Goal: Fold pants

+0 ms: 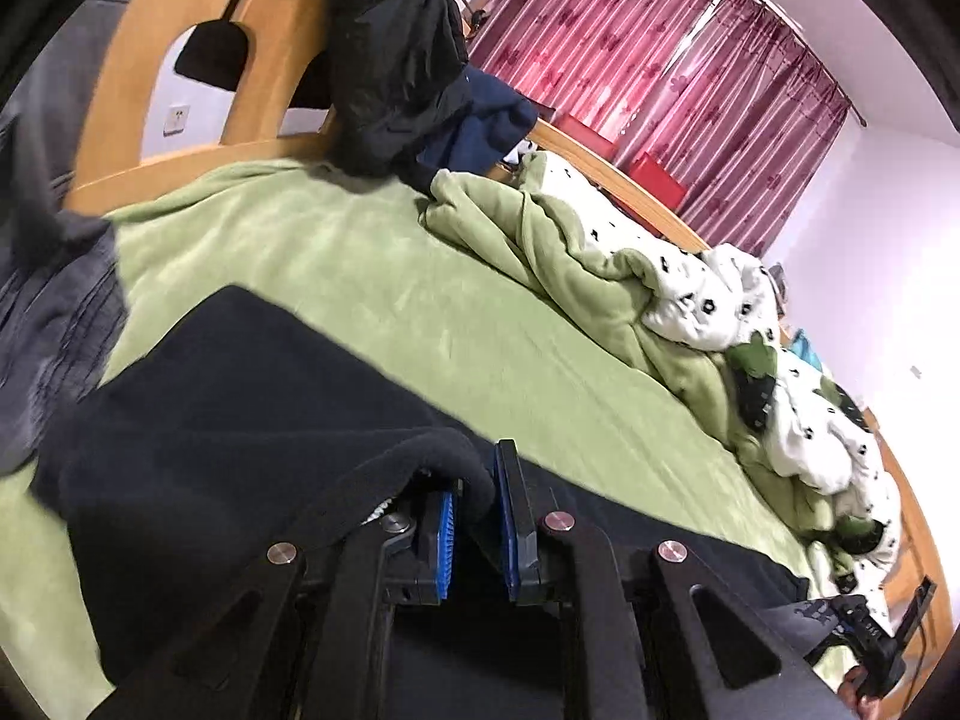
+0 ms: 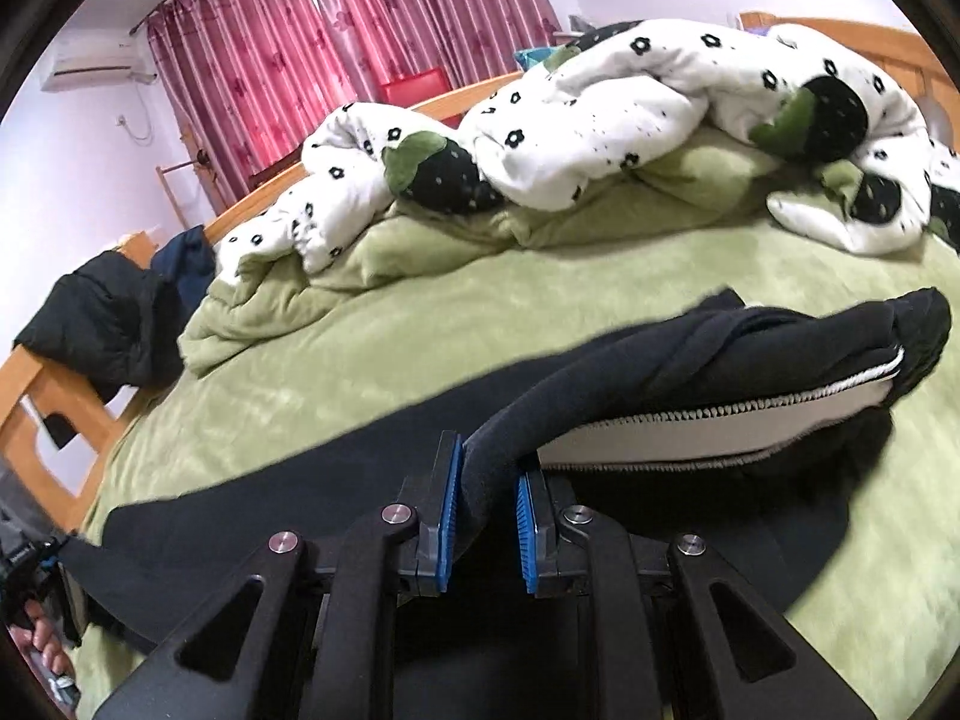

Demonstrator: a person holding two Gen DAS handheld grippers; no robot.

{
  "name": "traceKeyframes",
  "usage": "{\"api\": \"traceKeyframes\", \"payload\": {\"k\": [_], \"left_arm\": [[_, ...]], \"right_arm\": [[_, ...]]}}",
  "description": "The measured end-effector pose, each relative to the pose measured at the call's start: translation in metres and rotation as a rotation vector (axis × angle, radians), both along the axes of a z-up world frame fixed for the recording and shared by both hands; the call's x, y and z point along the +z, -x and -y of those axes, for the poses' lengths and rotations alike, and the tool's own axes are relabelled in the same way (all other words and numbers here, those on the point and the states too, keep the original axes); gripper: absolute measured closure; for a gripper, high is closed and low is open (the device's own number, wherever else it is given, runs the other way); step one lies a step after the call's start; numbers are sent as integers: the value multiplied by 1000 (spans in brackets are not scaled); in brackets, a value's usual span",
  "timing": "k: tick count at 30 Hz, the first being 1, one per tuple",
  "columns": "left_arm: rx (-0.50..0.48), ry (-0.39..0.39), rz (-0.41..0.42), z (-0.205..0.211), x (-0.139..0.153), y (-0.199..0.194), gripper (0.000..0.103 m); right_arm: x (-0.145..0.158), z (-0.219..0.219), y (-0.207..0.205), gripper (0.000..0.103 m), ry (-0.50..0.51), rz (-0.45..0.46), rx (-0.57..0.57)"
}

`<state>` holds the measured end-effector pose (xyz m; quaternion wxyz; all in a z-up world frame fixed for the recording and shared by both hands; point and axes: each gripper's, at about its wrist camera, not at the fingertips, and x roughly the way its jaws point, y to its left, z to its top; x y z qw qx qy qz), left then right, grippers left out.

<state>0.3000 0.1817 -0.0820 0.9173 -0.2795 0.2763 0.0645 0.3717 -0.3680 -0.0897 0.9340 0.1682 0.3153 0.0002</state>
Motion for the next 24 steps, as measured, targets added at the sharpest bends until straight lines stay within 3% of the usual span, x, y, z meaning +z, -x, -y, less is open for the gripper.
{"api": "traceKeyframes", "payload": {"k": [7, 8, 10, 11, 12, 18, 24], "left_arm": [[39, -4, -92, -5, -51, -55, 91], [41, -1, -95, -5, -54, -57, 90], [43, 7, -104, -6, -58, -60, 78], [26, 16, -110, -6, -58, -60, 57], [7, 32, -113, -5, -56, -59, 39], [-23, -46, -101, 12, -33, -12, 28], [-104, -33, -195, 25, -56, 63, 28]], "right_arm": [[-42, -12, -70, 86, 8, -88, -39], [-47, -15, -77, 82, 21, -106, -41], [-54, -21, -86, 70, 41, -138, -25], [-55, -24, -88, 57, 40, -152, -2], [-54, -26, -86, 52, 38, -163, 28], [-32, -38, -25, 46, 118, -127, 98], [-47, -29, 63, 45, 207, -169, 161]]}}
